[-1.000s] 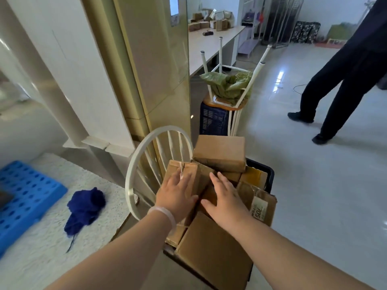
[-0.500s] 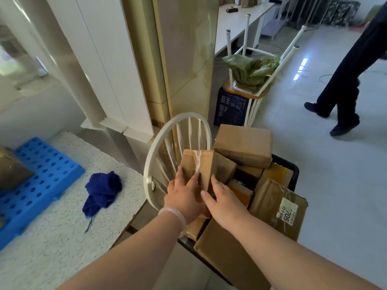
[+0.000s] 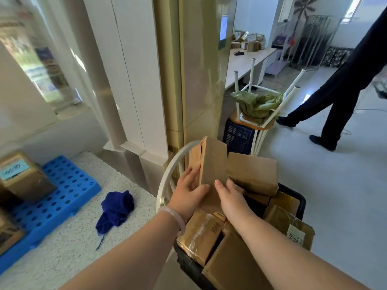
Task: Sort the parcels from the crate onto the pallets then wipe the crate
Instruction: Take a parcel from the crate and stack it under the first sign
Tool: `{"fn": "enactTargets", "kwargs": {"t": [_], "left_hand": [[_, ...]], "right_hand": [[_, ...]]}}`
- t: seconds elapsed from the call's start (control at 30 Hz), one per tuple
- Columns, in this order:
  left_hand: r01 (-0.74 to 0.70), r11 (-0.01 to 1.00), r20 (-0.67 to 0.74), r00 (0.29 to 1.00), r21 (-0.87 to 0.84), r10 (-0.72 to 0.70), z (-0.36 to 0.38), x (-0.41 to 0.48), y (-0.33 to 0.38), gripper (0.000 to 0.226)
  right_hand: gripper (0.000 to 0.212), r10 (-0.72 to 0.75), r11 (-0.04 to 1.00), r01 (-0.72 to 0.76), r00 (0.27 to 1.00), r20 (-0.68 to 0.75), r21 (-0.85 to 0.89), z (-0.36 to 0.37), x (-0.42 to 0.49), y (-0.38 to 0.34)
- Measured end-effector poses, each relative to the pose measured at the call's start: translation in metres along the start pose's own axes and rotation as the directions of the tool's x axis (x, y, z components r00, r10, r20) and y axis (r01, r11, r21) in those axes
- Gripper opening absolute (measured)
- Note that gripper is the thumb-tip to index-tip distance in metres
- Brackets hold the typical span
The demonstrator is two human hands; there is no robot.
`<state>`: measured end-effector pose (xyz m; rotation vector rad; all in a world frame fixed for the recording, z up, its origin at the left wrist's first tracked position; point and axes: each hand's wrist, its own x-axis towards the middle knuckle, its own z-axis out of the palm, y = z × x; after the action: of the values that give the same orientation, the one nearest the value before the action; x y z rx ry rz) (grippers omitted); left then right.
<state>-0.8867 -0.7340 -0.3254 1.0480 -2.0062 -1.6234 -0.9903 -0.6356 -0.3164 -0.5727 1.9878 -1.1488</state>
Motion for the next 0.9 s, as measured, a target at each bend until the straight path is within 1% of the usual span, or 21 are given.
{"fn": "enactTargets", "kwargs": {"t": [0.07,0.13,0.17,0.23,0.3,0.37,0.4,0.43,0.47,0.53,0.57,0.6,0.63,0.73,0.77,0.83,0.9], "left_hand": [[0.008,1.000,-0.030,1.000,-0.019,-0.009,-0.001,-0.004,0.001,0.057],[0.024,1.000,-0.084,0.996,0.006,-0.023,-0.003,-0.006,-0.001,0.059],[0.024,1.000,-0.080,0.996,-0.004,-0.024,-0.004,-0.007,-0.001,0.064],[0.001,0.999,-0.052,0.999,-0.046,-0.003,-0.005,-0.009,0.000,0.085],[0.003,0.998,-0.079,0.997,-0.057,-0.007,-0.005,-0.012,0.003,0.107],[0.023,0.996,-0.114,0.993,-0.091,-0.033,-0.007,-0.015,0.004,0.120],[0.034,0.993,-0.127,0.991,-0.112,-0.048,-0.009,-0.016,0.003,0.122],[0.040,0.990,-0.139,0.989,-0.137,-0.059,-0.011,-0.017,0.002,0.119],[0.048,0.985,-0.144,0.987,-0.163,-0.072,-0.015,-0.019,0.000,0.112],[0.061,0.971,-0.129,0.987,-0.232,-0.093,-0.021,-0.022,-0.003,0.084],[0.080,0.959,-0.113,0.987,-0.273,-0.114,-0.024,-0.023,-0.003,0.068],[0.104,0.942,-0.093,0.986,-0.320,-0.140,-0.026,-0.025,-0.004,0.058],[0.124,0.921,-0.073,0.984,-0.370,-0.161,-0.029,-0.028,-0.004,0.056],[0.141,0.884,-0.029,0.985,-0.446,-0.172,-0.037,-0.033,-0.011,0.079],[0.142,0.880,-0.027,0.985,-0.454,-0.173,-0.041,-0.035,-0.014,0.081],[0.134,0.876,-0.035,0.985,-0.463,-0.169,-0.053,-0.041,-0.018,0.076],[0.100,0.896,-0.045,0.990,-0.432,-0.133,-0.068,-0.046,-0.021,0.075]], "right_hand": [[0.058,-0.040,0.999,0.040,0.999,0.030,-0.005,0.005,-0.004,-0.004],[0.058,-0.084,0.996,0.086,0.995,0.054,-0.033,0.009,-0.008,-0.007],[0.059,-0.107,0.992,0.111,0.993,0.058,-0.063,0.011,-0.010,-0.008],[0.064,-0.171,0.977,0.178,0.983,0.063,-0.122,0.013,-0.014,-0.007],[0.068,-0.246,0.956,0.256,0.965,0.086,-0.141,0.017,-0.019,-0.006],[0.062,-0.306,0.927,0.320,0.947,0.099,-0.194,0.020,-0.024,-0.004],[0.057,-0.332,0.908,0.347,0.938,0.103,-0.235,0.020,-0.026,-0.003],[0.052,-0.359,0.886,0.375,0.927,0.107,-0.271,0.020,-0.029,-0.002],[0.049,-0.382,0.868,0.396,0.918,0.105,-0.299,0.020,-0.029,0.000],[0.047,-0.409,0.846,0.411,0.909,0.082,-0.341,0.019,-0.029,0.001],[0.048,-0.406,0.844,0.402,0.911,0.065,-0.356,0.019,-0.028,0.001],[0.051,-0.390,0.850,0.382,0.919,0.054,-0.363,0.019,-0.027,0.001],[0.055,-0.357,0.869,0.352,0.933,0.053,-0.348,0.019,-0.026,-0.001],[0.063,-0.249,0.946,0.267,0.962,0.112,-0.185,0.022,-0.024,-0.005],[0.064,-0.234,0.955,0.254,0.962,0.137,-0.150,0.026,-0.026,-0.008],[0.065,-0.227,0.961,0.250,0.957,0.182,-0.116,0.038,-0.029,-0.012],[0.067,-0.225,0.964,0.248,0.954,0.196,-0.100,0.055,-0.033,-0.016]]}}
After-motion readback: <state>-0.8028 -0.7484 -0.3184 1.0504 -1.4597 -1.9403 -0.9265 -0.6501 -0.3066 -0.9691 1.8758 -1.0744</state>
